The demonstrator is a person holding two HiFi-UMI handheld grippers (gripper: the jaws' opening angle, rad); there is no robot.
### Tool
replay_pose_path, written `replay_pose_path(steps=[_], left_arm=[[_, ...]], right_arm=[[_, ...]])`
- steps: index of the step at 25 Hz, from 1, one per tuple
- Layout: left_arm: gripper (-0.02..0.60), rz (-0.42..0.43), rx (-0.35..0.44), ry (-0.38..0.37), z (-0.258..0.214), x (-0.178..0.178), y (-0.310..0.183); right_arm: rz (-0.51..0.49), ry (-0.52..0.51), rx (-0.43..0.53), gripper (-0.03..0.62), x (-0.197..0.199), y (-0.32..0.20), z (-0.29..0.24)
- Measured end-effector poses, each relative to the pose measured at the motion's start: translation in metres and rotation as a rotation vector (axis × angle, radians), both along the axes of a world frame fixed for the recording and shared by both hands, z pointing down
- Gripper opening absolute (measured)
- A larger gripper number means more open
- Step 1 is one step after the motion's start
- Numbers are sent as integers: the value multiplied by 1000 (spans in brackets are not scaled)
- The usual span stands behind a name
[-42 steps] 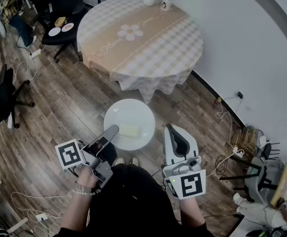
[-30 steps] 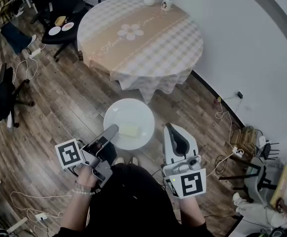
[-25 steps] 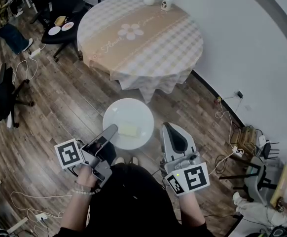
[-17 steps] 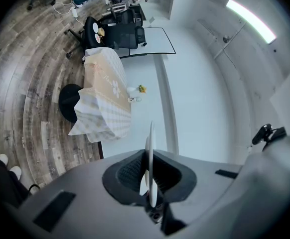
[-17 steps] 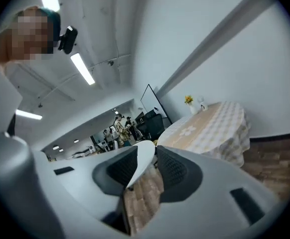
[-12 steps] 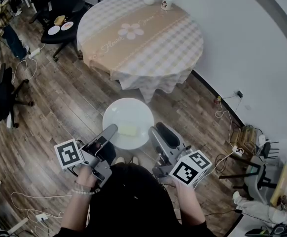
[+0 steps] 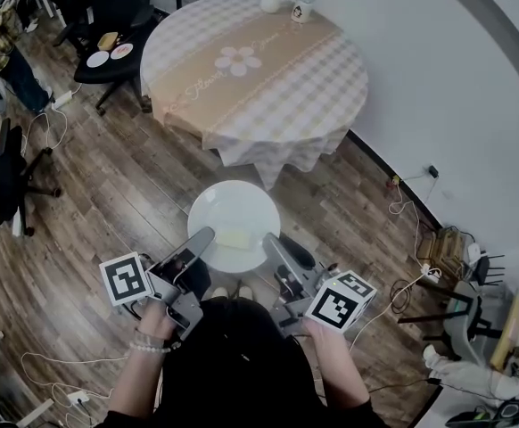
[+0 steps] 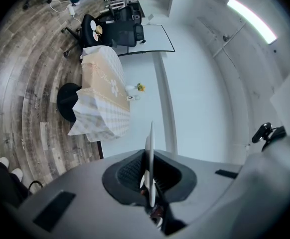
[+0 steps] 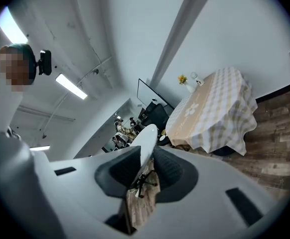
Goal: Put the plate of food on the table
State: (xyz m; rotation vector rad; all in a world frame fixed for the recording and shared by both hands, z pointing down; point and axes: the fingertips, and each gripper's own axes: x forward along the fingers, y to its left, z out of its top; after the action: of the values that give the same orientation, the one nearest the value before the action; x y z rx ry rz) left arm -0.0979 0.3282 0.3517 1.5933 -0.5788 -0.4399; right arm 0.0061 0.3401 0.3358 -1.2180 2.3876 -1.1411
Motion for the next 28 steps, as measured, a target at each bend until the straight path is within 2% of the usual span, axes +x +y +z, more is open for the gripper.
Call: replay_pose_path(steps=[6,15,22,28], left_arm=[[15,11,6,12,1,-1,0],[15,43,23,-17,1,4,-8],[15,33,2,-11,9,11,-24],[15,2,-13,-4,10,23,-58]], right_arm=[[21,-5,5,49,-2,0,-3],[77,-36,6,44,5,-4,-3],[46,-36,8,43,11,-22,2],[-13,-10,19,46,24,-62,1]])
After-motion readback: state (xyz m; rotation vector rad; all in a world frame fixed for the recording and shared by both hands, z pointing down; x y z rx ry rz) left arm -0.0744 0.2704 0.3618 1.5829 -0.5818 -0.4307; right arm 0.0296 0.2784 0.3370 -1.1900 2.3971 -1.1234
